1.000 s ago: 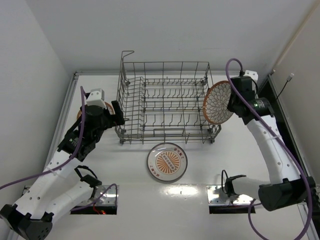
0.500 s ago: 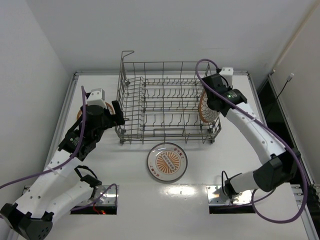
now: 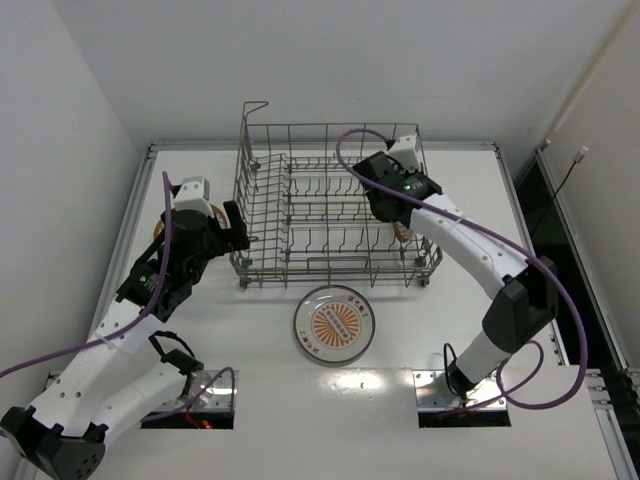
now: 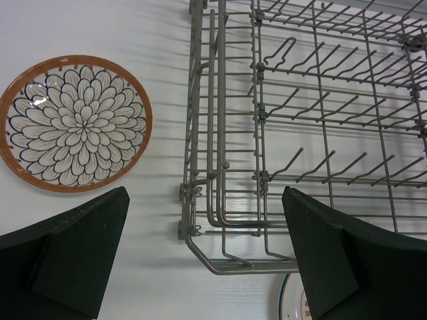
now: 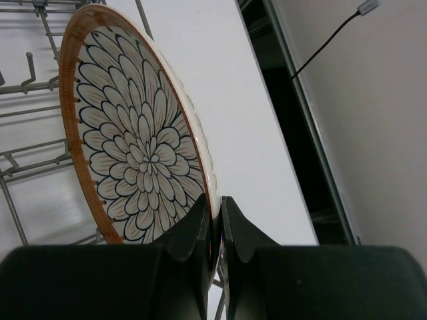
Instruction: Load the plates into the dish rack
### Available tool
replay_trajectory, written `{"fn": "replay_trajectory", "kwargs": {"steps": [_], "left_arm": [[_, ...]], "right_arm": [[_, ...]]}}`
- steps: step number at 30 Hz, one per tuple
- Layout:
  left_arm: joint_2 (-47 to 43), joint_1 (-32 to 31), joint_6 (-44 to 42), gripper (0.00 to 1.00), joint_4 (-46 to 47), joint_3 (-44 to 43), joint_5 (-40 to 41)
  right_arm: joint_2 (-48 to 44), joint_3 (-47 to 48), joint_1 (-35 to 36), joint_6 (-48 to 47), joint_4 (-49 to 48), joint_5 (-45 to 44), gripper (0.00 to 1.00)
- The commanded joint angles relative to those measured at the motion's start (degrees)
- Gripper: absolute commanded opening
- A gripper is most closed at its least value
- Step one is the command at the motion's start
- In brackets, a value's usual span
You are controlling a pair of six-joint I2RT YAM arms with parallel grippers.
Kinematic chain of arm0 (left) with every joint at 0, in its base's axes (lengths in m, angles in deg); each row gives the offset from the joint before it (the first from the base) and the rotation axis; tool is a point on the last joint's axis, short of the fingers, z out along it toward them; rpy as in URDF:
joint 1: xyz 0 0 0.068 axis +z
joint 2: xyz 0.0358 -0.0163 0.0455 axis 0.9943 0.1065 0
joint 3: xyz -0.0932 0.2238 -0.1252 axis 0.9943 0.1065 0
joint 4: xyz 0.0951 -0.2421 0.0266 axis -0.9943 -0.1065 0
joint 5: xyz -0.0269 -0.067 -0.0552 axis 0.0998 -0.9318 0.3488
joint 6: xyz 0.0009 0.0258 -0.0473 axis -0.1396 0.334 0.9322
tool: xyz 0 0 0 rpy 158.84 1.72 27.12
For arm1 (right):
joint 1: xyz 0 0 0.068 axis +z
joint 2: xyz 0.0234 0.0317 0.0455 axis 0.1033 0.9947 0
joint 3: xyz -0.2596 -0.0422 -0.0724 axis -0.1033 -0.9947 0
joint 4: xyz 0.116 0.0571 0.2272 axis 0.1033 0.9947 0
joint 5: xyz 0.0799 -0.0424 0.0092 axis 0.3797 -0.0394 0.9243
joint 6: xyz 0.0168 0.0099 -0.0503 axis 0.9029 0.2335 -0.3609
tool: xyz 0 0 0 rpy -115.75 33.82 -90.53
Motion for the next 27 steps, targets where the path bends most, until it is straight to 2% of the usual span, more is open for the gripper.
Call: {"fn": "replay_trajectory", "kwargs": {"steps": [1,10,16,20,23,24,27], "left_arm": [[-0.2,-0.5,0.0,1.00,0.7,-2.6,0.1],[-0.2,-0.5,0.0,1.00,0.7,-2.6,0.1],[-0.2,-0.5,0.0,1.00,0.7,-2.6,0.1],[-0.2,-0.5,0.0,1.00,0.7,-2.6,0.1],[-0.2,-0.5,0.0,1.00,0.7,-2.6,0.1],[-0.2,-0.5,0.0,1.00,0.7,-2.6,0.1],[-0.2,-0.5,0.0,1.00,0.7,-2.6,0.1]], "right_arm": [[0.3,2.8,4.1,1.2,-4.3,-10.3,0.00],[5.6,0.8,8.3,9.5,1.1,-11.6,0.00],[8.8,4.4,8.8,13.7,4.8,-9.4,0.01],[8.8,6.6,9.3,14.8,7.2,-9.4,0.11],[8.2,8.3,9.3,14.8,8.5,-8.8,0.26],[7.2,9.2,9.3,14.8,8.5,-8.3,0.35],[4.8,11.4,9.3,14.3,9.6,-8.3,0.41]]}}
